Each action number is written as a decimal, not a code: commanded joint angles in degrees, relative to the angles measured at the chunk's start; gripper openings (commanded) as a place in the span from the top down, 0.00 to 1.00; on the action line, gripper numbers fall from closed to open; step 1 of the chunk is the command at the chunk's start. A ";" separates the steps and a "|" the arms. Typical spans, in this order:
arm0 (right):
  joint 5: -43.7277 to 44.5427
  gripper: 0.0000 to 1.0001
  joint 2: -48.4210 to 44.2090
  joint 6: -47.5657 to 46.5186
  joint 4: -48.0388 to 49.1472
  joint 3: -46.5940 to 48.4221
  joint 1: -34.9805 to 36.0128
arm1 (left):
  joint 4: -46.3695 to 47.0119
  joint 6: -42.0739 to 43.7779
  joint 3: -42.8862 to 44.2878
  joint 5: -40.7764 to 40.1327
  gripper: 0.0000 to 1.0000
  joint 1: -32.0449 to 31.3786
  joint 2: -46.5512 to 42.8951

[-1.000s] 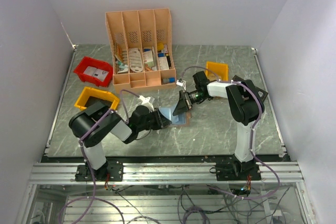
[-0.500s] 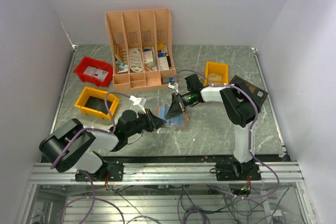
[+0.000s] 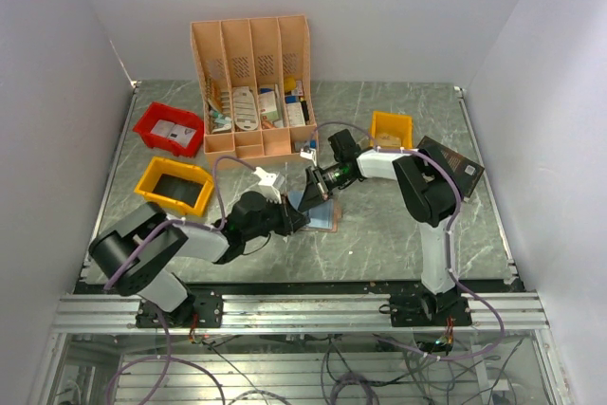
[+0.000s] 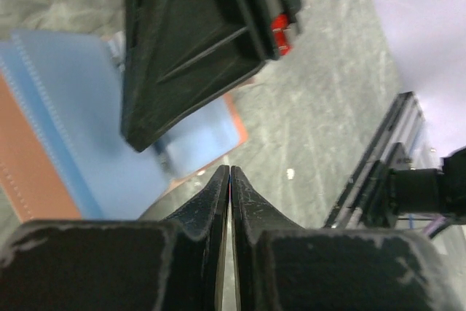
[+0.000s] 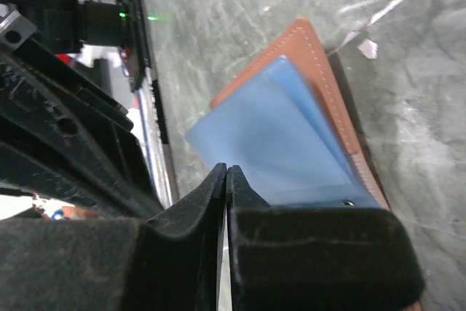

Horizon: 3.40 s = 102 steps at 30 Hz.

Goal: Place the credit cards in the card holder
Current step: Open the card holder at the center of the board.

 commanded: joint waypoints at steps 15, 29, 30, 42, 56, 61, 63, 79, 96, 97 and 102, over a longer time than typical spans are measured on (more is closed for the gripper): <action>20.35 0.83 -12.76 -28.15 -17.46 1.53 -3.47 | -7.64 2.17 4.44 -10.38 0.83 -0.21 6.58; 29.14 0.78 -9.58 -29.69 -21.94 3.02 -3.78 | -30.34 1.86 18.91 -18.82 0.63 -5.25 5.97; 28.88 0.78 -9.48 -29.52 -22.24 3.30 -4.04 | -32.93 2.01 20.19 -20.40 0.61 -5.95 6.10; 25.01 0.78 -9.58 -28.77 -23.07 3.58 -7.99 | -51.87 6.52 35.16 -29.75 0.38 -11.68 13.63; 24.49 0.78 -9.40 -29.12 -23.39 3.67 -7.93 | -52.70 6.47 38.04 -27.71 0.30 -11.86 18.60; 24.08 0.78 -9.88 -29.12 -23.14 3.52 -7.99 | -54.40 6.20 38.45 -28.73 0.32 -11.86 20.00; 23.80 0.78 -10.07 -29.18 -23.08 3.51 -7.99 | -55.39 6.16 38.50 -29.65 0.34 -11.88 20.21; 22.60 0.78 -11.63 -28.76 -22.47 3.19 -8.01 | -54.79 5.55 36.33 -29.26 0.76 -11.15 17.39; 16.55 0.76 -10.84 -33.82 -26.23 3.41 -7.37 | -28.64 -6.89 17.37 -12.46 0.79 -1.07 6.15; 16.49 0.75 -10.69 -33.90 -26.36 3.41 -7.05 | -27.28 -7.64 16.68 -11.77 0.77 -0.63 6.09; 17.39 0.75 -9.60 -32.30 -25.06 3.22 -4.64 | -23.46 -10.34 13.18 -11.12 0.65 1.20 4.05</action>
